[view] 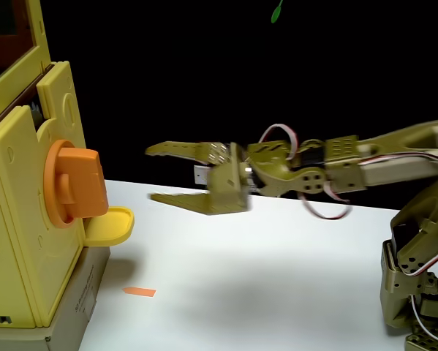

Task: Turn the button of vending machine.

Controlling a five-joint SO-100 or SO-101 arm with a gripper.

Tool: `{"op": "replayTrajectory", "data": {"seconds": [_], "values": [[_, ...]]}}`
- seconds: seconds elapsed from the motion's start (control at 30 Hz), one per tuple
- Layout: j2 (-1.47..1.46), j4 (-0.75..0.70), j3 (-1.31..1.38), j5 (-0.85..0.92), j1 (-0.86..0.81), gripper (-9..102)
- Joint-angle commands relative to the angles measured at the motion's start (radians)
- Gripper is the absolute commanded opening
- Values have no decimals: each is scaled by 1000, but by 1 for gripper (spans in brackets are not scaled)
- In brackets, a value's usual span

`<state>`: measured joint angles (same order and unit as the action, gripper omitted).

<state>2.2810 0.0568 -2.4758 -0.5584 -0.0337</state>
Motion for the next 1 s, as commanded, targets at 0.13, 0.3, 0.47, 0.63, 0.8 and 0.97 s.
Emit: {"op": "replayTrajectory", "data": {"seconds": [0.13, 0.3, 0.47, 0.63, 0.8, 0.97], "values": [[179, -98, -98, 1173, 31, 49], [110, 71, -91, 1692, 84, 47], [-28, 222, -40, 1921, 69, 45], [-175, 390, 38, 2023, 14, 43], [-305, 494, 133, 2039, -26, 43], [-428, 540, 225, 2031, -25, 42]]}}
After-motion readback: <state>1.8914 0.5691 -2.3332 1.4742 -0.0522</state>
